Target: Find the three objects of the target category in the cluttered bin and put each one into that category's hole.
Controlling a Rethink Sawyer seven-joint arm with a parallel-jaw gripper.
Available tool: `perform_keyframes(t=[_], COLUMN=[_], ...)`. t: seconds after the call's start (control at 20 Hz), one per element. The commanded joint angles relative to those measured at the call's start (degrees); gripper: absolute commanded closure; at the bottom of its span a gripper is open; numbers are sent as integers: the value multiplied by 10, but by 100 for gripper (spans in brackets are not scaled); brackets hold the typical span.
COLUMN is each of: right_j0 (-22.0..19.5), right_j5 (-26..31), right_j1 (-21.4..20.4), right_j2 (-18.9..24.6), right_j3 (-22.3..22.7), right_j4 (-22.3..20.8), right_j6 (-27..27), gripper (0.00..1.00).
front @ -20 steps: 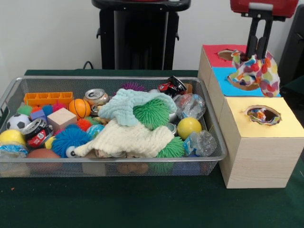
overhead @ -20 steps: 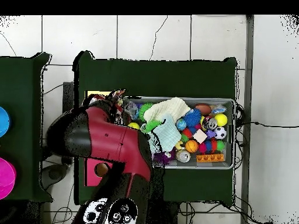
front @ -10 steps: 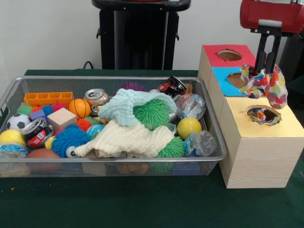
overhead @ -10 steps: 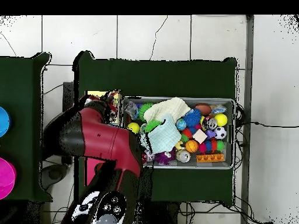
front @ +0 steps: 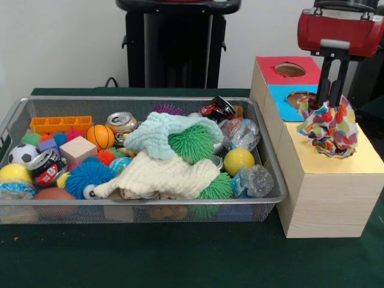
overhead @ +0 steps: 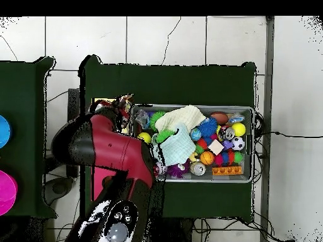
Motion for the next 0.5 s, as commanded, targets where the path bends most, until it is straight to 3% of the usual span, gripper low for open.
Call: perform_keyframes(t=[0.05, 0.5], right_j0=[-10, -4], right_j5=[-26, -47], right_j1=[43, 60], right_j2=[17, 47], right_j3=[25, 42], right_j4=[33, 66], right_j6=[154, 165], gripper=[100, 100])
